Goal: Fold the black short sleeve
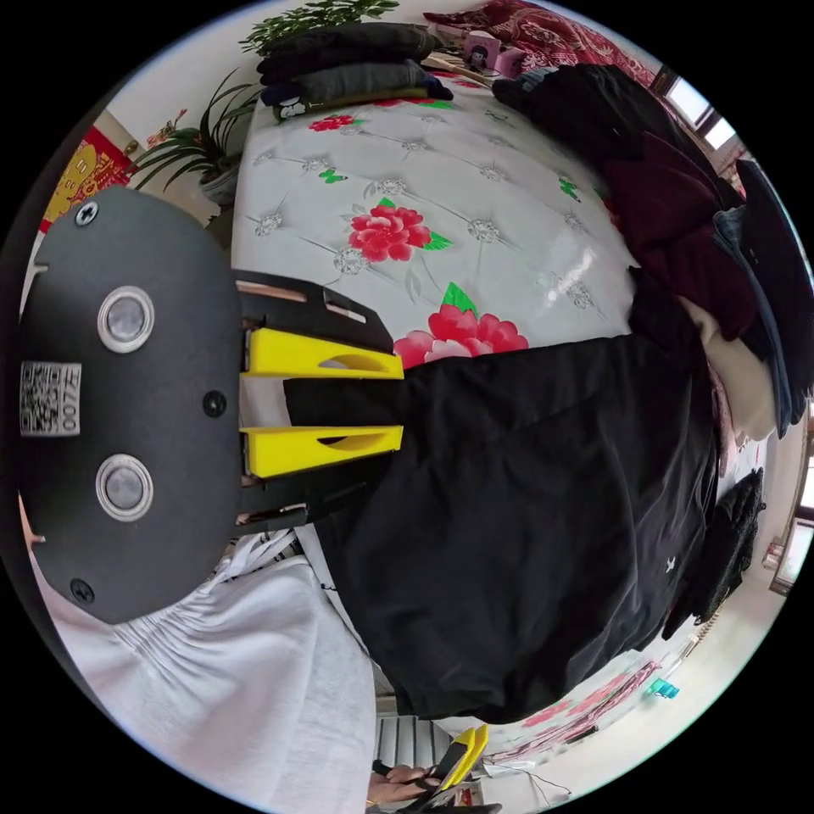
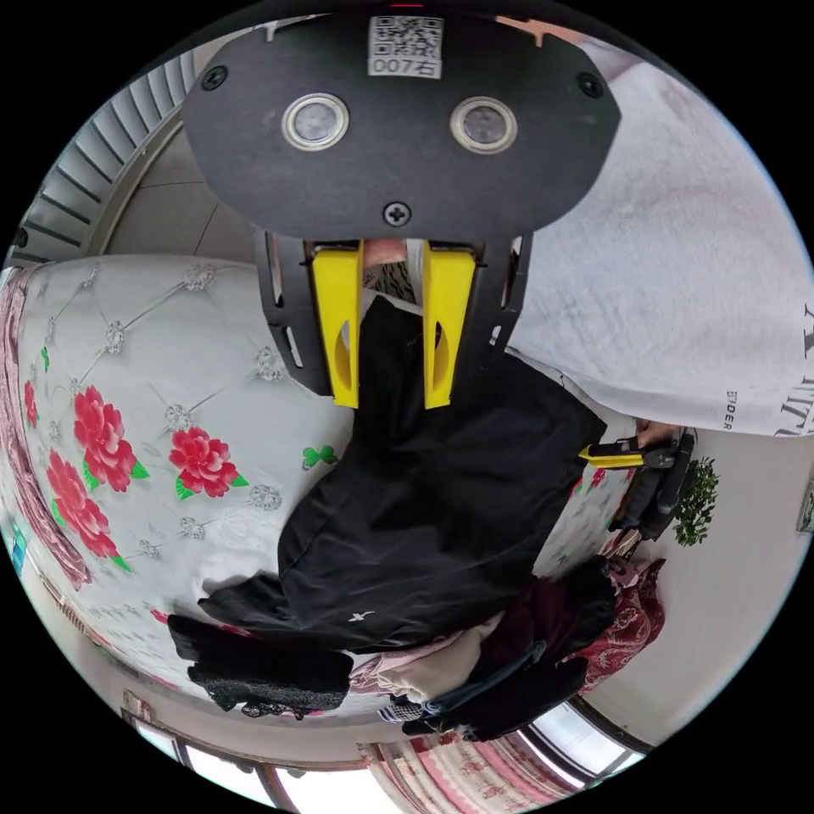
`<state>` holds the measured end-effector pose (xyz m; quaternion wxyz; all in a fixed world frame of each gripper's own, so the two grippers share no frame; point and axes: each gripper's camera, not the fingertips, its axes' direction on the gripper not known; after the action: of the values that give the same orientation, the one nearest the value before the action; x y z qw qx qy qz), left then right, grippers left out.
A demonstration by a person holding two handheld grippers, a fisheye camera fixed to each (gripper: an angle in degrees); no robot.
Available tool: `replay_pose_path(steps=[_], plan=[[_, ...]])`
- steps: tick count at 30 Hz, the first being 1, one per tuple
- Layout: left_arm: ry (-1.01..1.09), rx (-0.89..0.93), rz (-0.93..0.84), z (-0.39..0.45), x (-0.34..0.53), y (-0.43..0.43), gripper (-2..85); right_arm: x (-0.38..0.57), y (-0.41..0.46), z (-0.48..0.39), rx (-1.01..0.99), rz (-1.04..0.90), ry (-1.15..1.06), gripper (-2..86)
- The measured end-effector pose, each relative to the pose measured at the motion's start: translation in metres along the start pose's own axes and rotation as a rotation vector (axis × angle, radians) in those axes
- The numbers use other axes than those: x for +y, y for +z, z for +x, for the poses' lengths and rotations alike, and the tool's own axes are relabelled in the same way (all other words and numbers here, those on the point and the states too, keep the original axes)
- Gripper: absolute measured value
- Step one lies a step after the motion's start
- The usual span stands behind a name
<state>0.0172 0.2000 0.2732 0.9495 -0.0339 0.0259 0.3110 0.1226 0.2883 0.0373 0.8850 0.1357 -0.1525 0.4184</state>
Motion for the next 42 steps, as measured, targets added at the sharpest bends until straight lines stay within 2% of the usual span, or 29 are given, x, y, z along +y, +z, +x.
replay_pose_path(steps=[8,11,17,22,26,30,35,37,40,42], plan=[[0.04,0.023,0.017,-0.002,0.006,0.017,5.7,0.016,0.02,-0.016,0.005,-0.092,0.006,4.4],[0.06,0.026,0.015,-0.003,0.006,0.019,2.0,0.019,0.034,-0.025,0.029,-0.137,0.007,1.7],[0.086,0.067,0.085,-0.014,0.028,-0.01,-0.5,0.02,-0.006,-0.027,0.065,-0.026,0.029,1.0],[0.058,0.019,0.099,-0.033,0.055,-0.039,1.3,0.03,-0.014,-0.023,0.047,-0.033,0.043,2.8],[0.079,0.041,0.123,-0.042,0.075,-0.059,6.8,0.035,0.002,-0.044,0.053,-0.077,-0.017,5.0],[0.111,0.076,0.013,-0.034,0.075,-0.041,11.2,0.031,0.024,-0.062,0.083,-0.149,-0.075,5.6],[0.125,0.051,-0.037,-0.022,0.068,-0.036,8.7,0.029,0.025,-0.077,0.221,-0.166,-0.116,1.1],[0.054,0.063,-0.031,-0.037,0.065,-0.054,0.5,0.028,0.007,-0.074,0.204,-0.133,-0.109,0.4],[-0.012,0.129,0.015,-0.057,0.065,-0.09,-0.5,0.025,-0.055,-0.064,0.092,0.026,-0.042,0.0],[-0.082,0.226,0.143,-0.078,0.073,-0.155,-0.8,0.028,-0.104,-0.066,0.036,0.145,-0.024,-0.1]])
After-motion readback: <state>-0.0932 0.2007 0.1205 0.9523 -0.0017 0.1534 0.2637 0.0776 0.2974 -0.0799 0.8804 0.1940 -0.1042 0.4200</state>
